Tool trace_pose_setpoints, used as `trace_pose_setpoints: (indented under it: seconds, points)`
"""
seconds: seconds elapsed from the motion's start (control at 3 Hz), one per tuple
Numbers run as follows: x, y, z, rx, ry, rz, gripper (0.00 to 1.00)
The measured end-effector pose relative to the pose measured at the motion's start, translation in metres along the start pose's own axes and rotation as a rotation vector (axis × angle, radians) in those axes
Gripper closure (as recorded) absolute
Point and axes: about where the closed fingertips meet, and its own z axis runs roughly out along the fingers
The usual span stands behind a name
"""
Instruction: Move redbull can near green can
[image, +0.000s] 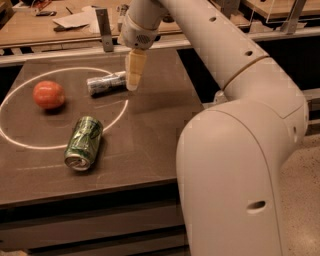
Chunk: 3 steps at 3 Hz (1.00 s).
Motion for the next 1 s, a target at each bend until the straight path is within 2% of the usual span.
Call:
trace_pose_setpoints:
  seconds: [0.33, 0.67, 1.0]
  points:
    - [-0.008, -0.008, 0.023, 0.002, 0.006, 0.035, 0.01]
    - [-0.009, -0.003, 0.041, -0.021, 0.026, 0.059, 0.32]
    - [-0.009, 0.007, 0.052, -0.048, 0.041, 0.067, 0.56]
